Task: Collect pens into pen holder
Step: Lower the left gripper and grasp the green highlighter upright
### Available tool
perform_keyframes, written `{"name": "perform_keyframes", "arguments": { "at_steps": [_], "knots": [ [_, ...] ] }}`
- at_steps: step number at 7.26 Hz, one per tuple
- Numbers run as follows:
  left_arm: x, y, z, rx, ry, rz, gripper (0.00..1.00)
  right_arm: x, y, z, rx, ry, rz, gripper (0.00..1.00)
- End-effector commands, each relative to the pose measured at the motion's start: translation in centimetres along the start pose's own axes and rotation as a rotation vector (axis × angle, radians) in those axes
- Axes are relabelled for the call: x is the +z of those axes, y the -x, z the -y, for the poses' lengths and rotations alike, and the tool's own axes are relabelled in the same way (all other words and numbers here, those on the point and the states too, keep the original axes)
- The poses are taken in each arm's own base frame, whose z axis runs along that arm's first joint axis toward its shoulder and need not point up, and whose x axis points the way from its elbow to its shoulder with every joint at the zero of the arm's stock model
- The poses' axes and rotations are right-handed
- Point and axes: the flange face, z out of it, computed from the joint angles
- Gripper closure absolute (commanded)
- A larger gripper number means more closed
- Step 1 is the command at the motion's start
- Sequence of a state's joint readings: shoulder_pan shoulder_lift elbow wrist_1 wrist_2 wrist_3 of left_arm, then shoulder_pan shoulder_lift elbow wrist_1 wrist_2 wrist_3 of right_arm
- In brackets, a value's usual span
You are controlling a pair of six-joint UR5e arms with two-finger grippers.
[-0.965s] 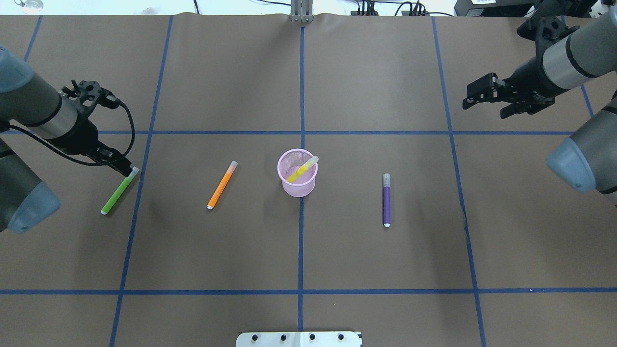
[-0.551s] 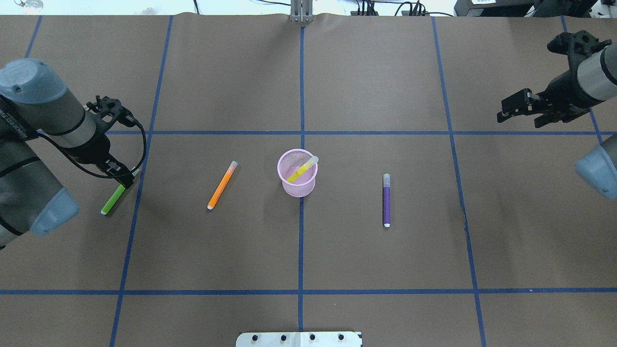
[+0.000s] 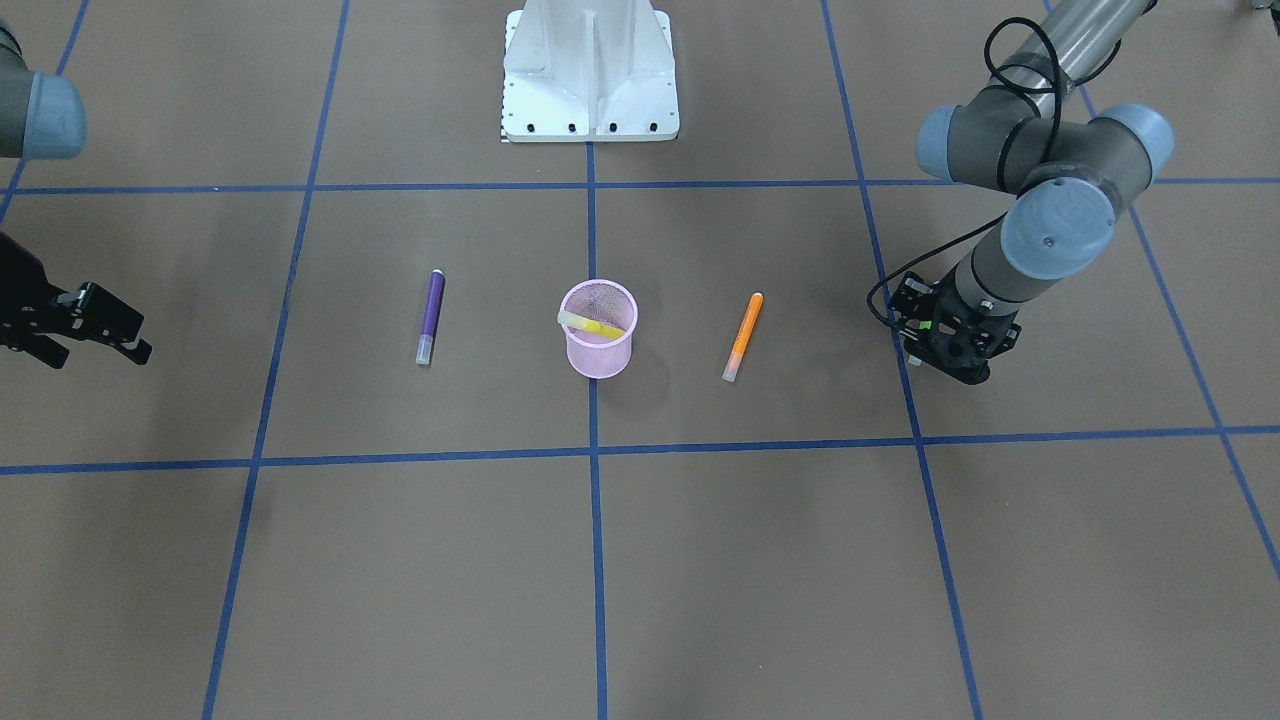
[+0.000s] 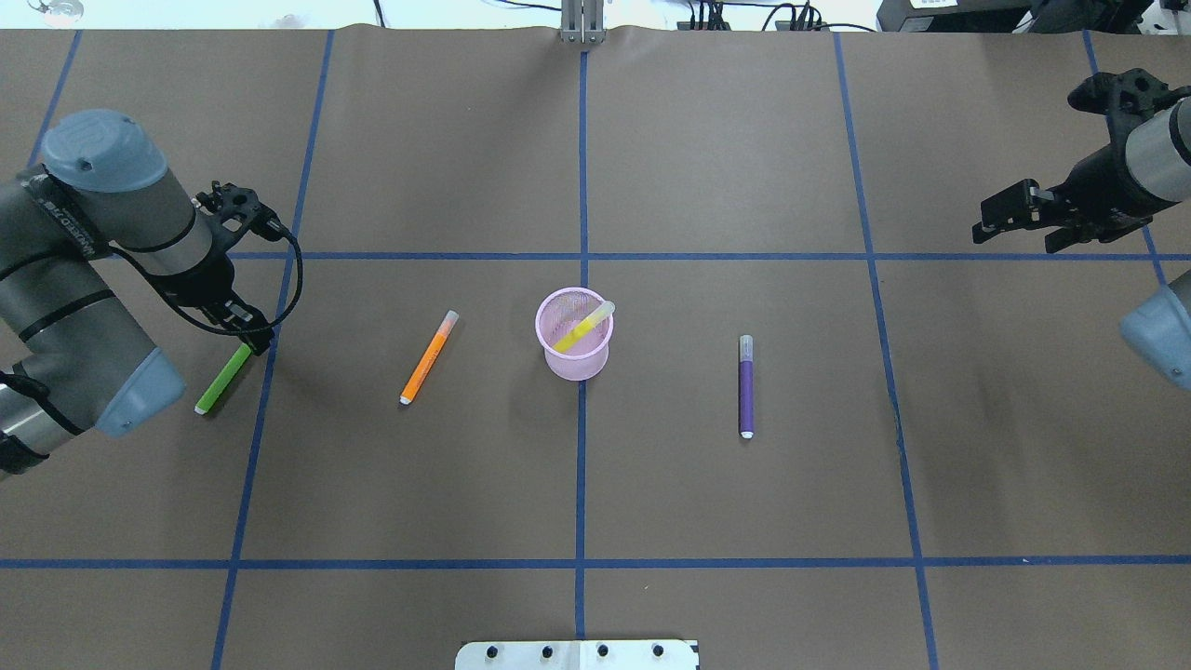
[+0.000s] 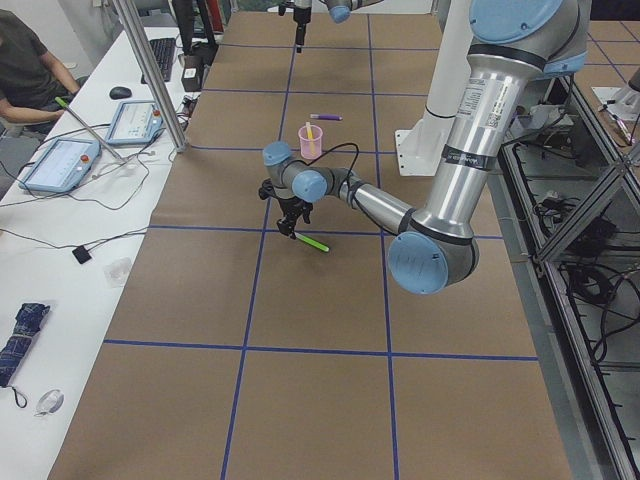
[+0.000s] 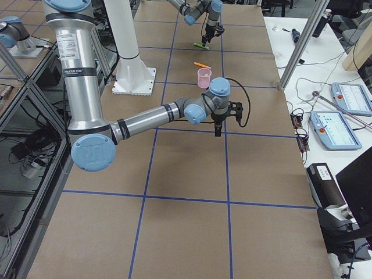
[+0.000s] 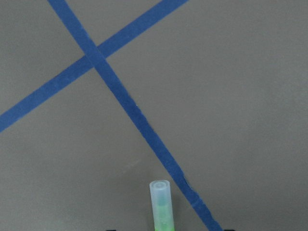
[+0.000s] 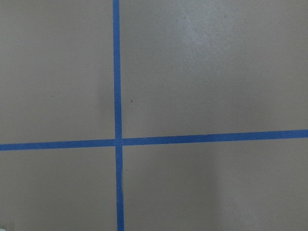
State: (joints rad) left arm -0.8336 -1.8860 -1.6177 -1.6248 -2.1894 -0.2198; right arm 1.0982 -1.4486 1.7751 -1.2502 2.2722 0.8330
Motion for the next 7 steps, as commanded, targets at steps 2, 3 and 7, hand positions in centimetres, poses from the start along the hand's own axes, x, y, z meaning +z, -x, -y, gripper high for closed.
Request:
{"name": "perform_keyframes", "arguments": {
  "at_steps": [2, 3, 7],
  "knots": [
    [1.6, -0.4, -0.1, 0.003, 0.028, 0.001, 0.21, 0.0, 0.1, 0.0, -0.001, 0.001, 0.002, 0.00],
    [1.6, -0.4, -0.1, 0.003, 0.027, 0.001, 0.21, 0.0, 0.1, 0.0, -0.002, 0.001, 0.002, 0.00],
    [2.3, 0.0, -0.3, -0.005, 0.041, 0.004, 0.29, -0.2, 0.6, 0.2, 0.003, -0.004, 0.007, 0.00]
  ]
}}
